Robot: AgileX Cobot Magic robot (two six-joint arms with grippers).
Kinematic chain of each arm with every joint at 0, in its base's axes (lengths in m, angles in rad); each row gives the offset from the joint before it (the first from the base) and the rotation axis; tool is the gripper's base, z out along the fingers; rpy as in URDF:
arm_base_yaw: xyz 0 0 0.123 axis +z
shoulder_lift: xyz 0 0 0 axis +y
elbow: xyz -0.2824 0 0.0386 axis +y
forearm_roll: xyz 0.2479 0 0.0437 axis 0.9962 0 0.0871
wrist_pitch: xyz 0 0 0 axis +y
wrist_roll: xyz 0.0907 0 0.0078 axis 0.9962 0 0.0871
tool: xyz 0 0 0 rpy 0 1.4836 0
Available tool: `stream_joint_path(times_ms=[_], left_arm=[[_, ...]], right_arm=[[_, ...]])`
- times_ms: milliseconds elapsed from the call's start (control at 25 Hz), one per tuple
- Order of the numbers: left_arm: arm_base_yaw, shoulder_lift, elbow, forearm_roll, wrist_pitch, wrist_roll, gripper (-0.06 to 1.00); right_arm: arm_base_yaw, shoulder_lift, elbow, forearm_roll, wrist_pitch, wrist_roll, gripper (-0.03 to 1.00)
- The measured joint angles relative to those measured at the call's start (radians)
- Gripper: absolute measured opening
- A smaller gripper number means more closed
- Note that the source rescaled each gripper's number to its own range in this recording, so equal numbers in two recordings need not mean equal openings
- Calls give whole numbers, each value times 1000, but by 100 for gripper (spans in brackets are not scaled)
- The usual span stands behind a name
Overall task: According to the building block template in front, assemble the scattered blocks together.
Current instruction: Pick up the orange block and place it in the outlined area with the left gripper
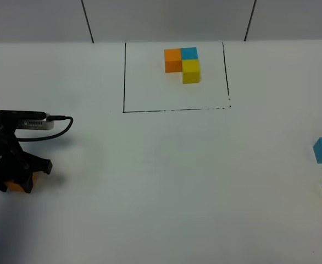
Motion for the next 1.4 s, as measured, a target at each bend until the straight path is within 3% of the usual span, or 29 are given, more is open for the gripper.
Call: stream_joint_path(times_ms=[160, 280, 400, 520, 600, 760, 920, 1080, 1200, 1400], left_arm=[[-11, 1, -54, 3, 124, 13, 0], [-69, 1, -167, 25, 228, 89, 0], [-180, 0, -284, 99, 313, 221, 0], [-311, 14, -389, 167, 361, 433, 0], [-384, 56, -472, 174, 398, 552, 0], [-462, 215, -692, 175, 484, 687, 0], [-499, 384, -942, 146, 484, 788, 0], [-518, 511, -1128, 43, 484, 874, 0], [-532, 573, -1200, -13, 484, 925, 0], [-566, 626, -1217, 40, 484, 957, 0]], right_arm=[[0, 0, 0, 0, 0, 0, 0], [0, 0, 0, 0, 0, 0, 0], [0, 0, 0, 0, 0, 0, 0], [0, 0, 0, 0, 0, 0, 0], [0, 0, 0, 0, 0, 0, 0], [0, 0, 0, 0, 0, 0, 0], [0, 0, 0, 0, 0, 0, 0], [0, 0, 0, 0, 0, 0, 0], [0, 0, 0, 0, 0, 0, 0], [0, 0, 0, 0, 0, 0, 0]])
